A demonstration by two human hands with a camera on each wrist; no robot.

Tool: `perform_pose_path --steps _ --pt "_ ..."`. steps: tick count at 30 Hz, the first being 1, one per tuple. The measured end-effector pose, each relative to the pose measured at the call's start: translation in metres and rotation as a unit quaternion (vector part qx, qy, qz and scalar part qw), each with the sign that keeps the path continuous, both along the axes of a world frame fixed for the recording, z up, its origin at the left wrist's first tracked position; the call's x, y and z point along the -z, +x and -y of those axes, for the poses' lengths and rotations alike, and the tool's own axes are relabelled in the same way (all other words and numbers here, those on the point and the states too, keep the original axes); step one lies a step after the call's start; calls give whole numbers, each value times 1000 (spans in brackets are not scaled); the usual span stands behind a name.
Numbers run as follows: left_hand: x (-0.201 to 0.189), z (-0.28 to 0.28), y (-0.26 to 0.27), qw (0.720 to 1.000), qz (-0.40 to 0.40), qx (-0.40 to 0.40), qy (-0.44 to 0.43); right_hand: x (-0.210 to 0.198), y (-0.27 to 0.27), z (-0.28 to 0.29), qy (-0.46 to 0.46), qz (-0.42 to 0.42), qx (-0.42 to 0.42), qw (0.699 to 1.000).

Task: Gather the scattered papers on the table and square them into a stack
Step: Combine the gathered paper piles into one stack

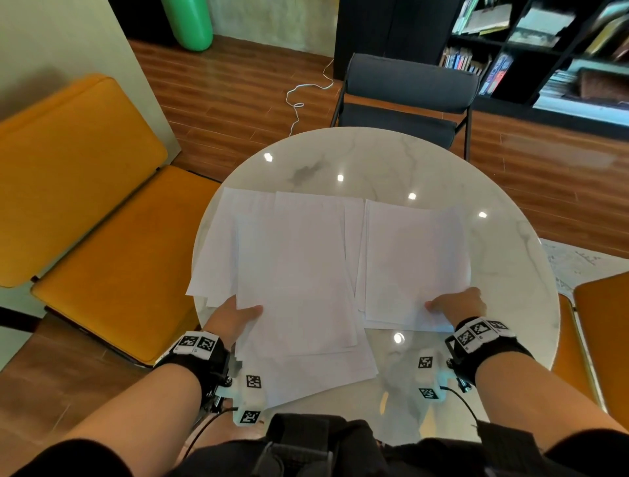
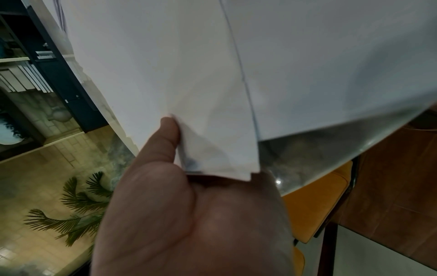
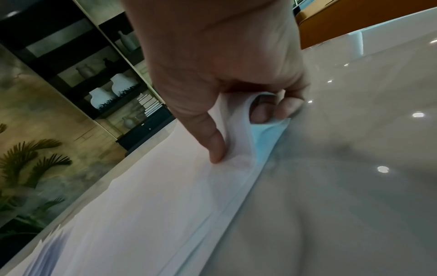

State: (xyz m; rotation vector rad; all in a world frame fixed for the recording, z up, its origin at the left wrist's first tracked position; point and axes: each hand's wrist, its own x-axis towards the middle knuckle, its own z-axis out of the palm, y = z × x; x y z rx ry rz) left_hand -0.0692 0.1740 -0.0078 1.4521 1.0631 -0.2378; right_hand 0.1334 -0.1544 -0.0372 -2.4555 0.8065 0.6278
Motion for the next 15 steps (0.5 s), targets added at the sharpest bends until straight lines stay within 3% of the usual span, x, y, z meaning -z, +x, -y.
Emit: perform_pose_path --steps 7,11,15 --pt "10 -6 -3 1000 13 23 11 -8 -3 -10 -117 0 -91 989" --pt "14 -8 -4 999 9 31 20 -3 -2 -9 -26 37 -24 999" --pt "16 -10 -5 999 11 29 15 -3 -2 -4 16 0 -20 1000"
